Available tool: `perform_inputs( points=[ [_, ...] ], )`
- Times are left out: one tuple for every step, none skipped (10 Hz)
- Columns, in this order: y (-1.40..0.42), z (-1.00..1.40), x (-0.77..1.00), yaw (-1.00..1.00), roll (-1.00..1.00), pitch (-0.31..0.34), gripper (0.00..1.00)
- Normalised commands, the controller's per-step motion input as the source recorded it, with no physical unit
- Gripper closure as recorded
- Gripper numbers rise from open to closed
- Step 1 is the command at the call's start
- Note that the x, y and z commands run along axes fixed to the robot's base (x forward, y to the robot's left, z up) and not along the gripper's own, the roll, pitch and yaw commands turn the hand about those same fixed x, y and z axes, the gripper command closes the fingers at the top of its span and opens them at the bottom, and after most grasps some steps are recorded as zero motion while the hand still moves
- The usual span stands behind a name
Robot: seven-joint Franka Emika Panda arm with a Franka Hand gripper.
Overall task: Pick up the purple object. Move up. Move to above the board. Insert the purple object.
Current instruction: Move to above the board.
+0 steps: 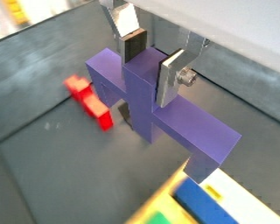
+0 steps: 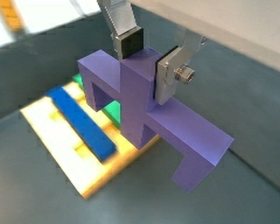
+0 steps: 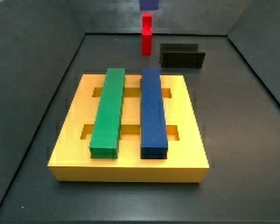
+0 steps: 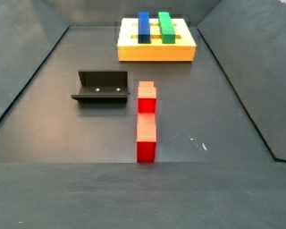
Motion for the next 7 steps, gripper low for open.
perform_inputs(
  points=[
    [-1.4, 0.27, -0.15, 1.0, 0.0, 0.012, 1.0],
    [-1.4, 0.3, -0.13, 1.0, 0.01, 0.018, 1.0],
    [-0.96, 0.22, -0.07, 1.0, 0.01, 0.022, 1.0],
    [-0.46, 0.11, 0.0, 1.0, 0.01, 0.031, 1.0],
    [-0.29, 0.07, 0.02, 1.0, 0.01, 0.036, 1.0],
    [-0.17, 0.05, 0.03, 1.0, 0.02, 0.041, 1.0],
    [-0.12, 0.04, 0.04, 1.0, 0.02, 0.046, 1.0]
  ],
)
